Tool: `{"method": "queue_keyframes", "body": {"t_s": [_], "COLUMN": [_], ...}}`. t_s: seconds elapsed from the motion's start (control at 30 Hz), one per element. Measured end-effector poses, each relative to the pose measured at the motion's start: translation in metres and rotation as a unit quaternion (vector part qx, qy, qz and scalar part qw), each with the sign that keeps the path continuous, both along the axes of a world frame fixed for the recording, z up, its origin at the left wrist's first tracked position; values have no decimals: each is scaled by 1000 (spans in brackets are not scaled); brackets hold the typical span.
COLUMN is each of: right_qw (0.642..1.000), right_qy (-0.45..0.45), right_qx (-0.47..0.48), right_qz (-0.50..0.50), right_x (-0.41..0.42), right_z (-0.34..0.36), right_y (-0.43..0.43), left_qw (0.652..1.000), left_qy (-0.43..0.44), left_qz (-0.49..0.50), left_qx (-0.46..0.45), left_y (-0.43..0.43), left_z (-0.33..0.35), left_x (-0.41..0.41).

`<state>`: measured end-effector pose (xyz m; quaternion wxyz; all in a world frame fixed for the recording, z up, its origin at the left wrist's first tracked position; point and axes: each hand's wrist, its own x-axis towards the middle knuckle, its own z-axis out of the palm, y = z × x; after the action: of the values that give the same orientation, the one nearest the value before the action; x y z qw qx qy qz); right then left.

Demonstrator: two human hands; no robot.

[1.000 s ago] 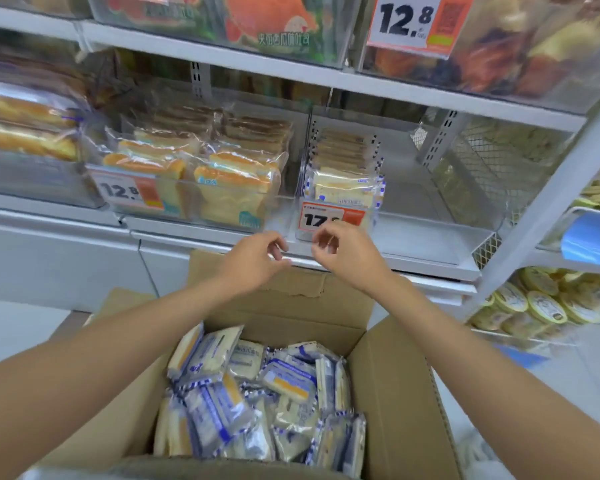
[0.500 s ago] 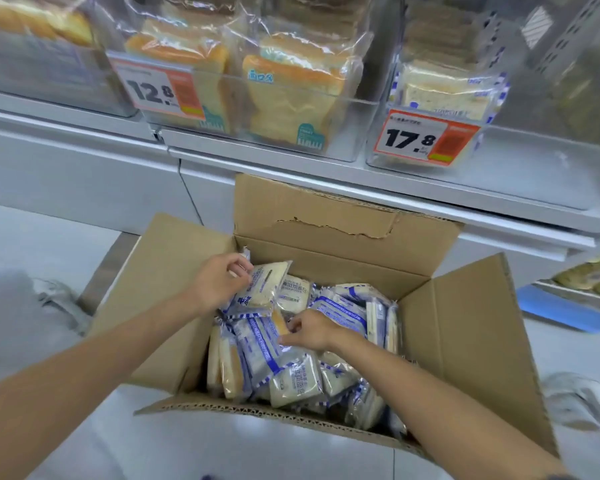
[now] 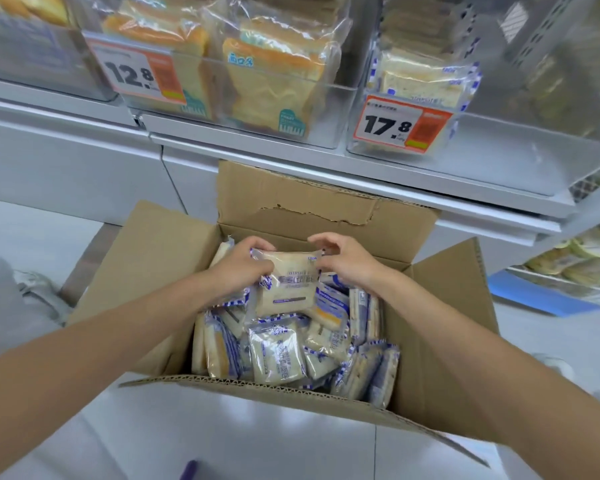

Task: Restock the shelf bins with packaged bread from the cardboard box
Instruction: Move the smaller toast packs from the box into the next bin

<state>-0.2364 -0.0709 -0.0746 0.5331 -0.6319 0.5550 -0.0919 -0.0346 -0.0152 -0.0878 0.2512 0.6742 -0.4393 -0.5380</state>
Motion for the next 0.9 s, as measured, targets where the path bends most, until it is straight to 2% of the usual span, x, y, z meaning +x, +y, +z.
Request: {"method": "queue_keyframes", "body": {"t_s": [0.07, 0.13, 0.27, 0.4, 0.47, 0.53, 0.6, 0.77, 0.83, 0.9], "right_qw": [1000, 999, 987, 986, 996, 997, 979, 921, 913, 936], "right_qy": [-3, -47, -117, -133, -79, 41, 136, 287, 309, 272], "right_qx": [5, 22, 51, 52, 30, -26, -57, -63, -92, -92], "right_qz": [13, -9, -101, -87, -29, 62, 139, 254, 251, 205], "right_x": [-8, -10, -7, -13, -19, -29, -33, -24, -22, -24], "right_z": [-1, -2, -4, -9, -18, -38, -67, -135, -143, -128], "right_y": [2, 4, 6, 4, 4, 5, 11, 24, 22, 13], "left_qw": [991, 979, 981, 986, 991, 991, 990, 992, 993, 993], "left_qy": [119, 187, 180, 150, 116, 101, 112, 100, 90, 82], "left_qz": [53, 70, 62, 39, 50, 78, 85, 64, 68, 80], "left_qx": [33, 43, 32, 53, 48, 29, 23, 38, 42, 39], "left_y": [-2, -2, -3, -10, -13, -16, -15, -7, -6, -9], "left_z": [6, 11, 14, 4, -2, -8, -13, -23, -25, -23], "left_x": [4, 8, 10, 19, 28, 38, 46, 59, 62, 66]}}
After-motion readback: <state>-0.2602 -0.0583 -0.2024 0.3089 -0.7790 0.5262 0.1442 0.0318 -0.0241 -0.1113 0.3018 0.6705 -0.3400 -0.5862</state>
